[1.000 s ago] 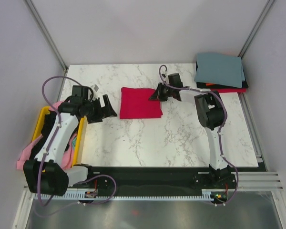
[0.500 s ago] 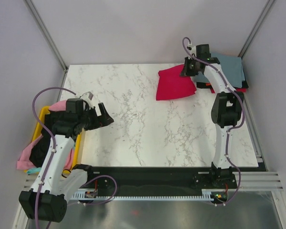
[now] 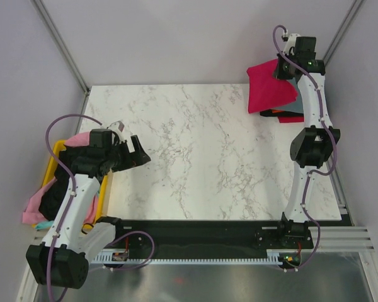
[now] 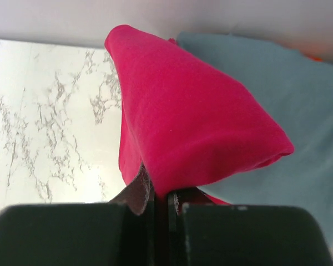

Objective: Fold and stack the t-shirts
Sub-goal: Neatly place the folded tshirt to the corner

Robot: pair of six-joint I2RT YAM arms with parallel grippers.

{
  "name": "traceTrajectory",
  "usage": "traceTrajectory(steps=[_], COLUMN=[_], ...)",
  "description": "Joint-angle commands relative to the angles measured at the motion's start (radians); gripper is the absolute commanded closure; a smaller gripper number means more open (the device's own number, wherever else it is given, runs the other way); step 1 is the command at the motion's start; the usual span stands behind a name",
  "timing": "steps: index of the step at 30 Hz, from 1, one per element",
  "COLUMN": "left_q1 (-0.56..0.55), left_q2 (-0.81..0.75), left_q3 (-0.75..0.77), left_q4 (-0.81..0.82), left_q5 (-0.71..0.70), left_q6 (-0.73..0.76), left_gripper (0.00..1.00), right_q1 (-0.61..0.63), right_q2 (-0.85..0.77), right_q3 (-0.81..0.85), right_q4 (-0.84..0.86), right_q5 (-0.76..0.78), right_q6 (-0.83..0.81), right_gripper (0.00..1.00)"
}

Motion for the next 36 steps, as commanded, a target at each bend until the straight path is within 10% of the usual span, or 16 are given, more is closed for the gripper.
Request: traceTrajectory(steps=[1,19,36], left_q1=[0.0,0.0,-0.002], left_q2=[0.009,0.022,0.035], left_q3=[-0.01,-0.013,-0.016], left_q4=[0.037,0.04,0.043], left_q5=[0.009,0.015,0.011], left_q6=[0.007,0.005,0.002], left_gripper=[0.01,0.02,0.02], right_q1=[-0.011,-0.142,-0.234], right_q2=[-0.023,-0.083,0.177], right_q3=[0.081,0.097,0.166], right_q4=[0.035,0.101,0.245], right_q5=[-0.005,-0.146,-0.214], right_q6=[-0.04,0.001,-0.016], right_gripper=[1.0,1.0,1.0])
